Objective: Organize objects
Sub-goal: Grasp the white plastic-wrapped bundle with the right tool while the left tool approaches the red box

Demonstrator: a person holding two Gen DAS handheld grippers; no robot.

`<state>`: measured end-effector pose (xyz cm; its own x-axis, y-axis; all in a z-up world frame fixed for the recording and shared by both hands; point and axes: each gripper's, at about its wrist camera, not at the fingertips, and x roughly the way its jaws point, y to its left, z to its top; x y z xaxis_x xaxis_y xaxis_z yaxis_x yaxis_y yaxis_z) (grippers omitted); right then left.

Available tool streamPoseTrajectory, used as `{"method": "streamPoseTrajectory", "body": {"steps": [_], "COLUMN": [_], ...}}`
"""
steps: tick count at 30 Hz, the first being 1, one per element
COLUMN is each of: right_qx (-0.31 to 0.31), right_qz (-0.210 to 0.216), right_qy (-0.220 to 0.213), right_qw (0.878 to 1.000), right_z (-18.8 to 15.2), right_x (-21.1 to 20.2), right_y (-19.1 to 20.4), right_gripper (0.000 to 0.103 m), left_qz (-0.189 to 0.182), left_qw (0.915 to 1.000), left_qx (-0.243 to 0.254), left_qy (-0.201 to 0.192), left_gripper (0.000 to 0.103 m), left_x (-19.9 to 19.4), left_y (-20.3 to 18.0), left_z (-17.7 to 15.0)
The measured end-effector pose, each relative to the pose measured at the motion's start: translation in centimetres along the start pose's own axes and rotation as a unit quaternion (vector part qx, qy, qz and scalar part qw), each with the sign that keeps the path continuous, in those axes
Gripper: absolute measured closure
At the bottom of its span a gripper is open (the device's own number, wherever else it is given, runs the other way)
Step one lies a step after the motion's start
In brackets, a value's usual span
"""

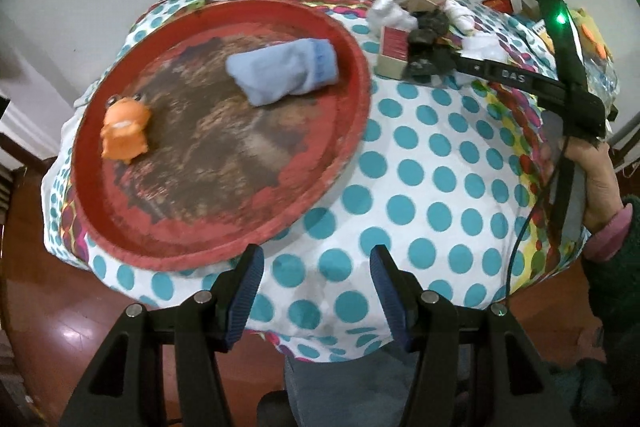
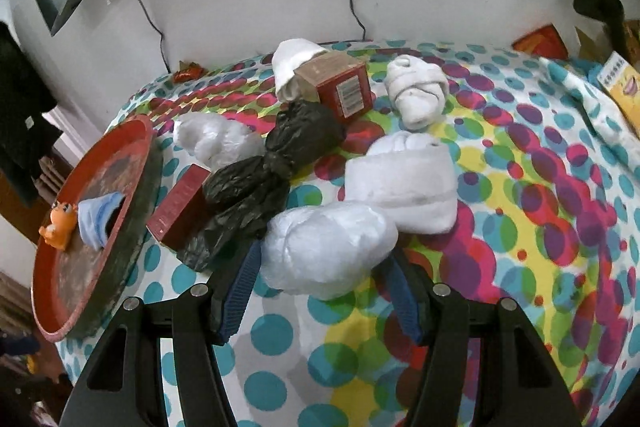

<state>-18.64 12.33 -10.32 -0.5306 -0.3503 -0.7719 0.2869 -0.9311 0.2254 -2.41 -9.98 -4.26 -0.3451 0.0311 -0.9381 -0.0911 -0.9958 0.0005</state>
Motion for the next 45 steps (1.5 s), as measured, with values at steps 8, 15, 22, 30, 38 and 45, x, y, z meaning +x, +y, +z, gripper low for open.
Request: {"method": "streamPoseTrajectory", "body": {"steps": [8, 15, 22, 30, 38, 45], "right_qx": [-0.028, -0.003, 0.048, 0.026, 0.025, 0.025], "right_qz": [-0.006, -0.034, -0.028, -0.049, -0.050, -0.050], "right_qy": [-0.017, -0.025, -0.032, -0.027, -0.027, -0.027], "right_qw": [0.999, 0.999, 0.998, 0.998, 0.998, 0.998], "right_z": [-0.6, -1.3, -1.3, -1.2, -1.2, -1.2], "right_x": [-1.1, -3.4, -4.4, -4.0, -4.0, -4.0], "right_y": [-1.3, -6.6, -10.2, -9.5, -9.5, -9.5], "right_gripper": [0.065, 0.065, 0.065, 0.062, 0.062, 0.061], "left_qz": [-0.021, -0.052, -0.059, -0.075, -0.099, -0.069], "left_qw": [0.9997, 0.9985, 0.9977, 0.9970, 0.9941, 0.9955], "left_qx": [0.006, 0.018, 0.028, 0.009, 0.000, 0.007], "left_qy": [0.005, -0.009, -0.018, 0.019, 0.045, 0.063], "left_gripper": [0.046, 0.046, 0.046, 0.046, 0.046, 0.046], "left_x": [1.0, 1.5, 2.5, 5.7, 8.1, 10.1], "left_y": [-2.5, -4.7, -6.0, -5.8, -5.7, -5.8], "left_z": [2.5, 5.6, 10.0, 15.2, 18.7, 19.9]}}
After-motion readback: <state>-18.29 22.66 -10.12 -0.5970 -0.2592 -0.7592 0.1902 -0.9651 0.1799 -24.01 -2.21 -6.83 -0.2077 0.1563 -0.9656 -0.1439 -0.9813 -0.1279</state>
